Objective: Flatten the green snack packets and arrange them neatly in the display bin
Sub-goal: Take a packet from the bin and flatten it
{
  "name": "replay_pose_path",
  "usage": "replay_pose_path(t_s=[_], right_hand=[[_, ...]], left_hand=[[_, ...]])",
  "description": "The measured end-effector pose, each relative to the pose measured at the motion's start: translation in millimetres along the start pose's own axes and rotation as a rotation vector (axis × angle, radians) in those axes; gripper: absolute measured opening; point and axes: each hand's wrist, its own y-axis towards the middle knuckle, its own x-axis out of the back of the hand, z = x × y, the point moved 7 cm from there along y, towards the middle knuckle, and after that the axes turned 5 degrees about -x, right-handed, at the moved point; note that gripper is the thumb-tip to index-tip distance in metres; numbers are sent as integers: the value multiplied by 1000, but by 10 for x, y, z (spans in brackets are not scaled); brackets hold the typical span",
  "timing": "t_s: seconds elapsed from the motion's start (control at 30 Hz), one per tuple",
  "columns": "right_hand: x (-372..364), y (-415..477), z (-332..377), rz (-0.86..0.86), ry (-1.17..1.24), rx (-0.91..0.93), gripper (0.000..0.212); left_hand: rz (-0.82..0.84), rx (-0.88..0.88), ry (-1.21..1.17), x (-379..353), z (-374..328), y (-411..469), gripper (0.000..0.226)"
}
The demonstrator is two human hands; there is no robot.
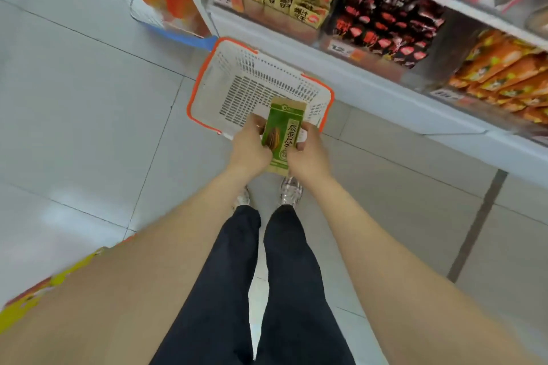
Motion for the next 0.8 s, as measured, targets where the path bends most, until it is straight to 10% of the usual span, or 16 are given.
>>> replay_pose_path(t_s=[0.33,0.8], right_hand=[[-501,900,-455,104,-185,-144,60],[93,-245,-26,167,-414,-28,42]], left_hand=[[157,-107,220,-376,483,817,78],[447,-364,650,137,-298,-20,27]])
